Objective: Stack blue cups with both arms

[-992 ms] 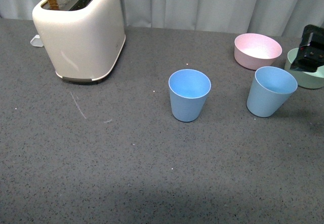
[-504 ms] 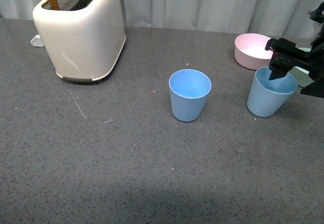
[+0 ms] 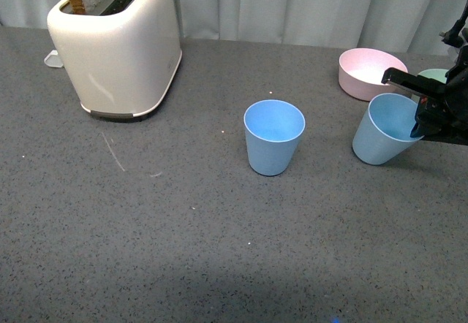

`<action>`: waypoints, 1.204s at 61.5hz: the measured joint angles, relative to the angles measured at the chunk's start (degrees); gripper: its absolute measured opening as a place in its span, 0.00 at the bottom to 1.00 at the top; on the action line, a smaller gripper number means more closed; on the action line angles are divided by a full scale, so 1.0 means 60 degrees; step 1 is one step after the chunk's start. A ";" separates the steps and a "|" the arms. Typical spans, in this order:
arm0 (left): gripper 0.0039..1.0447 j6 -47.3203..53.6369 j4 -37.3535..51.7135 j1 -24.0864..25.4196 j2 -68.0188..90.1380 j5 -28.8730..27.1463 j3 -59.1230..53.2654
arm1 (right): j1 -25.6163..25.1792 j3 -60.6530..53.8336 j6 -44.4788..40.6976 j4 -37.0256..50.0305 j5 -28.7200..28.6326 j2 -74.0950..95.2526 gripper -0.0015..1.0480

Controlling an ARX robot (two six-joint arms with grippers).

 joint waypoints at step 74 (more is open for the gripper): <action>0.94 0.0000 0.0000 0.0000 0.0000 0.0000 0.0000 | 0.2674 -0.0087 0.0098 0.0189 -0.0612 -0.1843 0.28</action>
